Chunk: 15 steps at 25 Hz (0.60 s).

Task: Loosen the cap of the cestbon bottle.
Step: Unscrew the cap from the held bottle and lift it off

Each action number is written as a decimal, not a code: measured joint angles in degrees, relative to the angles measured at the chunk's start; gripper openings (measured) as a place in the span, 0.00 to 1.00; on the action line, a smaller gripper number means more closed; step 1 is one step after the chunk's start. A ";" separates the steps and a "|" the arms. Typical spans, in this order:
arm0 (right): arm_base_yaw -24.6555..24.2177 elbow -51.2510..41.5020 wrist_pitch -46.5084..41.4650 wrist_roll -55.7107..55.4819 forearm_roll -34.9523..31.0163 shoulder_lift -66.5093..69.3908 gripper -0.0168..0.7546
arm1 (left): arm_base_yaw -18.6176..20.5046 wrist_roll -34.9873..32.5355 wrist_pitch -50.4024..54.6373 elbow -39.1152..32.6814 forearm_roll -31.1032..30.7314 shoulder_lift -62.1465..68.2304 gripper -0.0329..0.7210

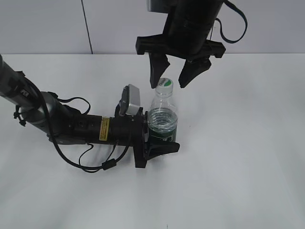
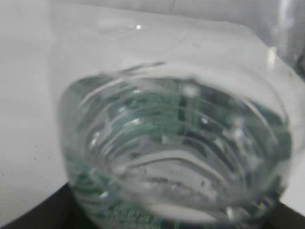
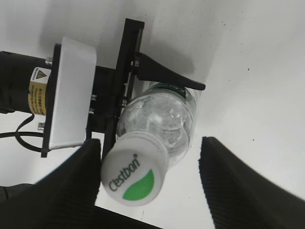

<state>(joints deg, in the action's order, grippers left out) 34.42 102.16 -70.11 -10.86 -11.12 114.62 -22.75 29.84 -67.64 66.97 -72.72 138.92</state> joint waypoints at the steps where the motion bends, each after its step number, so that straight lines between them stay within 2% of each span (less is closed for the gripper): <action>1: 0.00 0.00 0.00 0.00 -0.03 0.00 0.66 | 0.00 0.00 0.00 0.00 0.00 0.00 0.61; 15: 0.00 0.00 0.00 -0.29 -3.01 0.00 0.66 | 0.00 0.00 0.05 0.00 0.25 0.00 0.61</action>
<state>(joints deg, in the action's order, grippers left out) 34.42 102.16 -70.11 -11.15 -14.13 114.62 -22.75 29.84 -67.60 66.97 -72.47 138.92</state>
